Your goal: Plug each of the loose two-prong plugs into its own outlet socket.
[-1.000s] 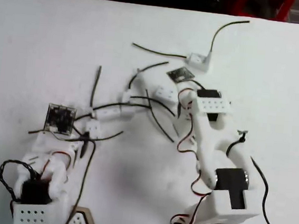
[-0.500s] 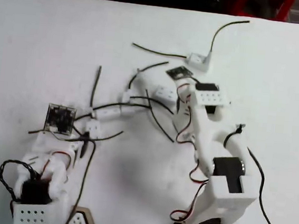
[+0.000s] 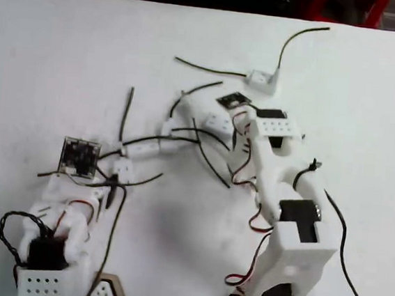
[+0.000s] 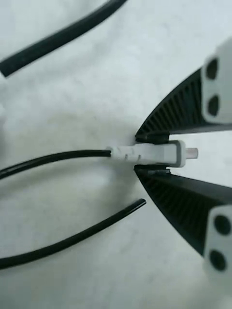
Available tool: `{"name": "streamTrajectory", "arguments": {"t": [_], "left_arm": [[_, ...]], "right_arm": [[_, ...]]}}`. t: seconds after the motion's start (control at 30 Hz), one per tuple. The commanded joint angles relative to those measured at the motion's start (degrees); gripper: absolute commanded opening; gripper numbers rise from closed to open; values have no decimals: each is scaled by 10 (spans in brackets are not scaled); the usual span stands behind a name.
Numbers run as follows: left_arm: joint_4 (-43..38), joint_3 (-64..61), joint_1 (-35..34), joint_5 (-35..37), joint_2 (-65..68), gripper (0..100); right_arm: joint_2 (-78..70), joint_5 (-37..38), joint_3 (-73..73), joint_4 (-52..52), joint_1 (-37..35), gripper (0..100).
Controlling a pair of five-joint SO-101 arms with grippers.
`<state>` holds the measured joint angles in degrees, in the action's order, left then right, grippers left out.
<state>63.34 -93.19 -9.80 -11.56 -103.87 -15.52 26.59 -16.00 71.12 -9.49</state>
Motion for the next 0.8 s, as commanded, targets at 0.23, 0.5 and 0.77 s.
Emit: {"name": "streamTrajectory", "arguments": {"t": [0.23, 0.5, 0.77], "left_arm": [[-13, 3, -1, -4, -2, 242], [-13, 3, -1, -4, -2, 242], [-13, 3, -1, -4, -2, 242]], "right_arm": [[4, 8, 23, 14, 0, 73], [-2, 9, 84, 84, 0, 71], [-27, 9, 80, 85, -2, 70]]}}
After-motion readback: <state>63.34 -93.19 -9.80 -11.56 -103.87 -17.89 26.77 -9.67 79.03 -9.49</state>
